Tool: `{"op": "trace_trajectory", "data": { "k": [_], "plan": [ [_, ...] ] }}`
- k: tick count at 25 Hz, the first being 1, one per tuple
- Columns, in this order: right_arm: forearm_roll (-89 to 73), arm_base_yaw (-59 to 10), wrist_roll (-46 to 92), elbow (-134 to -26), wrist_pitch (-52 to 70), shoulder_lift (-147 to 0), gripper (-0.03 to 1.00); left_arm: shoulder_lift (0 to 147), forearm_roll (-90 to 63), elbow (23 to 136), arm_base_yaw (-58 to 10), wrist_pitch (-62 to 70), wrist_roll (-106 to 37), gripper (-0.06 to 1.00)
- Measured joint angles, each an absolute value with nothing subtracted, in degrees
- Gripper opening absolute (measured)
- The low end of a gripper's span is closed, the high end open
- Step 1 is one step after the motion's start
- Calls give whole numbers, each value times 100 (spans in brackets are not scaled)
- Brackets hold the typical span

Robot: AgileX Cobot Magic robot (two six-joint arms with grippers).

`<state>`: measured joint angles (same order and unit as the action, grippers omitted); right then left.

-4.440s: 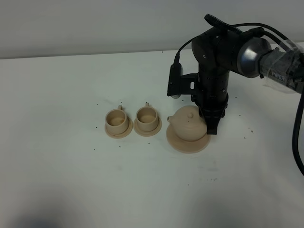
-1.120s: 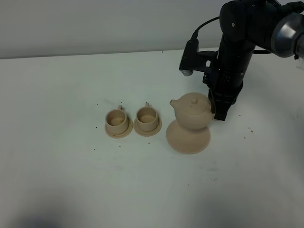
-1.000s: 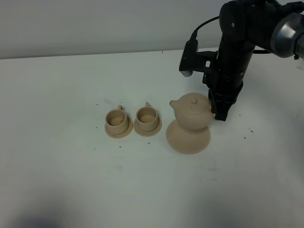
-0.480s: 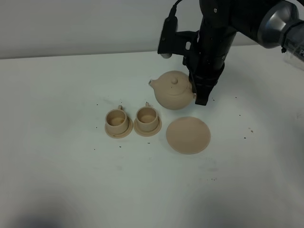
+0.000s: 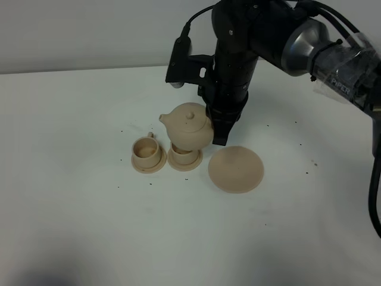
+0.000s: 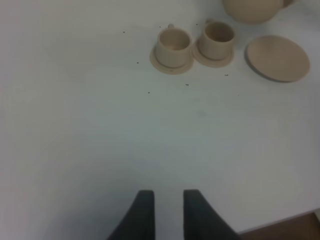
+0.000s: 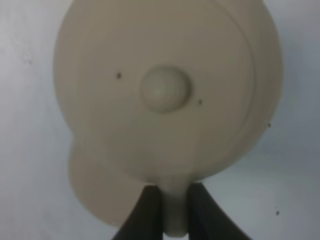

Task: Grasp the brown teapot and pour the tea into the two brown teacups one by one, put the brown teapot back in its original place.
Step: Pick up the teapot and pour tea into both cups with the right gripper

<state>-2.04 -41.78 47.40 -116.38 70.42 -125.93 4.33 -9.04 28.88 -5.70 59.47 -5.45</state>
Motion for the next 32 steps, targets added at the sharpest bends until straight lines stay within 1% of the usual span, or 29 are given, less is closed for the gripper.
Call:
{"op": "trace_trajectory", "data": {
  "k": [11,23,32],
  "plan": [
    [-365,-4519,4650,-11952,7043,-12940,11,433,-904,2888,-570,5947,-545,18],
    [-320,-4529,4516,-11953,7044,-12969,11,433,-909,2888,-570,5947,-545,19],
    [455,-4529,4317,-11953,7044,-12969,11,433,-909,2888,-570,5947,-545,20]
  ]
}}
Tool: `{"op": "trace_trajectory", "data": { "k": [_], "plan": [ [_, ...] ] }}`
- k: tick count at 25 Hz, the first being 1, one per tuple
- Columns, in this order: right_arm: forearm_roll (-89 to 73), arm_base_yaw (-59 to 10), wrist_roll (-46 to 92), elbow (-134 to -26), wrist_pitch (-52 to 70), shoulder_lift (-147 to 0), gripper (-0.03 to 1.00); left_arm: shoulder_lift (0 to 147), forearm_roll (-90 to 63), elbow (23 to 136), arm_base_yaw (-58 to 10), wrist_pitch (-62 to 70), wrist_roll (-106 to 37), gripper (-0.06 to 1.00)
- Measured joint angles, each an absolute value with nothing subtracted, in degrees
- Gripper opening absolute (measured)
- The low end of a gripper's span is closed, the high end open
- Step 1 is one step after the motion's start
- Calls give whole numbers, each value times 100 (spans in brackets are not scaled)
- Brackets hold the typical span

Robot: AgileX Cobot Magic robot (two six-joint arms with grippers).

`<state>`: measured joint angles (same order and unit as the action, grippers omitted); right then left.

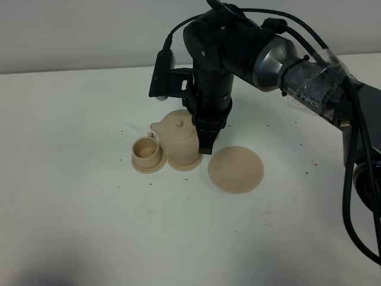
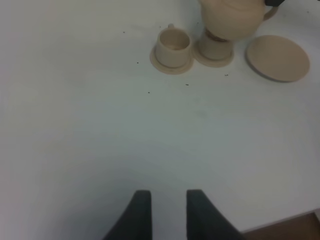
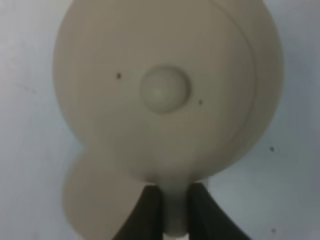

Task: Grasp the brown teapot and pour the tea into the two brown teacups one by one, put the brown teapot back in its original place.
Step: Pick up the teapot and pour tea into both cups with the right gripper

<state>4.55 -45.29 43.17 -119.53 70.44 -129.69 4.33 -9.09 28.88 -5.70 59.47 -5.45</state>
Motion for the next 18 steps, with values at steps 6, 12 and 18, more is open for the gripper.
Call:
{"op": "trace_trajectory", "data": {
  "k": [6,12,18],
  "plan": [
    [1330,-4686,3935,-11963,7044,-12969,11,433,-909,2888,-570,5947,-552,20],
    [2093,-5097,3579,-11963,7044,-12969,11,433,-909,2888,-570,5947,-552,21],
    [2422,-5264,3350,-11963,6902,-12969,11,433,-909,2888,-570,5947,-552,22]
  ]
}}
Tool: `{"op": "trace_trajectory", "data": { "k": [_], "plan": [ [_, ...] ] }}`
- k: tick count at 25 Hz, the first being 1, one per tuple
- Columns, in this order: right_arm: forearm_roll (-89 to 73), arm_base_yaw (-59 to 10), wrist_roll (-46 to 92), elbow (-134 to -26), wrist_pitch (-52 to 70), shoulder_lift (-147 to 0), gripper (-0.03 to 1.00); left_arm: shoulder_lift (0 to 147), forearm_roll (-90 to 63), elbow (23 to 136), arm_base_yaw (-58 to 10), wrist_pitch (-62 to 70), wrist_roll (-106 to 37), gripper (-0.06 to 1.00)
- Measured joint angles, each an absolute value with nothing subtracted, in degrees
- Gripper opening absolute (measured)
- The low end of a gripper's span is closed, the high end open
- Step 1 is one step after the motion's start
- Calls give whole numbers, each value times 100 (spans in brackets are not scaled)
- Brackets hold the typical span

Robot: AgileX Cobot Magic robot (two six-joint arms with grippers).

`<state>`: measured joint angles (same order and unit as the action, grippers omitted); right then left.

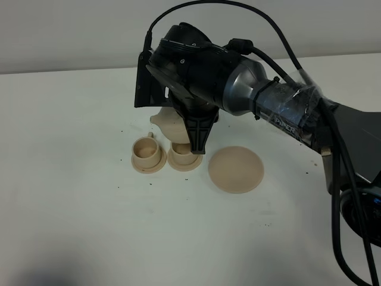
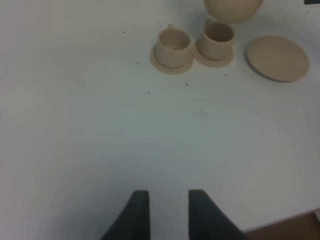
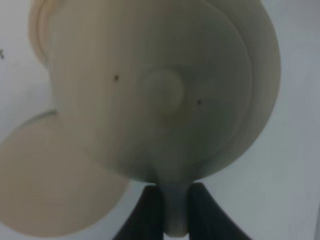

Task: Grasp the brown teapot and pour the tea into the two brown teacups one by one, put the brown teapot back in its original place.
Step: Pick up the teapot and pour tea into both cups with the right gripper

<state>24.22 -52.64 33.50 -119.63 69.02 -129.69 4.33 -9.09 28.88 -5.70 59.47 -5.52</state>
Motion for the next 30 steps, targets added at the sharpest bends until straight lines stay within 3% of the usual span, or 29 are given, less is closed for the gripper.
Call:
{"op": "trace_trajectory", "data": {
  "k": [30],
  "plan": [
    [4150,-5800,2944,-11963,6934,-13461,11,433,-909,2888,-570,5947,-545,23]
  ]
}}
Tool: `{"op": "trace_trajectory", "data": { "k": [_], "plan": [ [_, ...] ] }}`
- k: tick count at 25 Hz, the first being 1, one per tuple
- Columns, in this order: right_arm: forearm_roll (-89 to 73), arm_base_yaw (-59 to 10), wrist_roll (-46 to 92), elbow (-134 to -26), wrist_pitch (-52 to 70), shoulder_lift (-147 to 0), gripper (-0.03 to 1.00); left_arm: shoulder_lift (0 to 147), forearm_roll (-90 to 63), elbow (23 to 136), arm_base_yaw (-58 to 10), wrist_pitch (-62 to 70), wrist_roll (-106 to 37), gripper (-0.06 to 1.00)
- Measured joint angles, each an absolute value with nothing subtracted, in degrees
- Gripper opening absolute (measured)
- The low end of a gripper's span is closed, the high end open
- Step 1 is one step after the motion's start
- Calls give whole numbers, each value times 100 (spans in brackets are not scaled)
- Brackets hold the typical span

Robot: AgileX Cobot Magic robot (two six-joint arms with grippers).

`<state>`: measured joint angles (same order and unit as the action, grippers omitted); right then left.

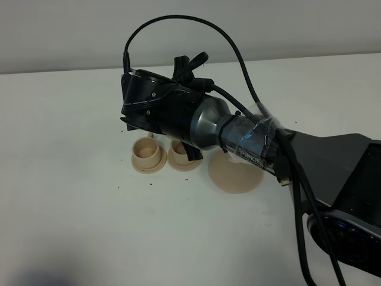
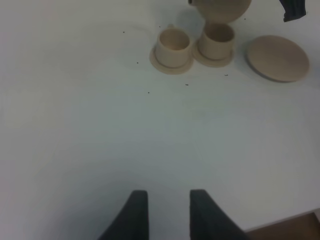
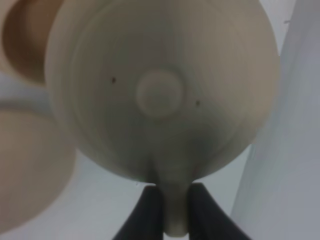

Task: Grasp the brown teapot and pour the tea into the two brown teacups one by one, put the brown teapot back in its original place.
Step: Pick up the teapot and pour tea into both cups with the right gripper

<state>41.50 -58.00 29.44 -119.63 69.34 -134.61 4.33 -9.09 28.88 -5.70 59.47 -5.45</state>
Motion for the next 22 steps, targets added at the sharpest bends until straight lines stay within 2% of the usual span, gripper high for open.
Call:
{"op": "trace_trajectory", "data": {
  "k": [22],
  "plan": [
    [4813,-6113,3166,-11963,6986,-13653,11,433,-909,2888,-570,5947,-545,23]
  ]
}}
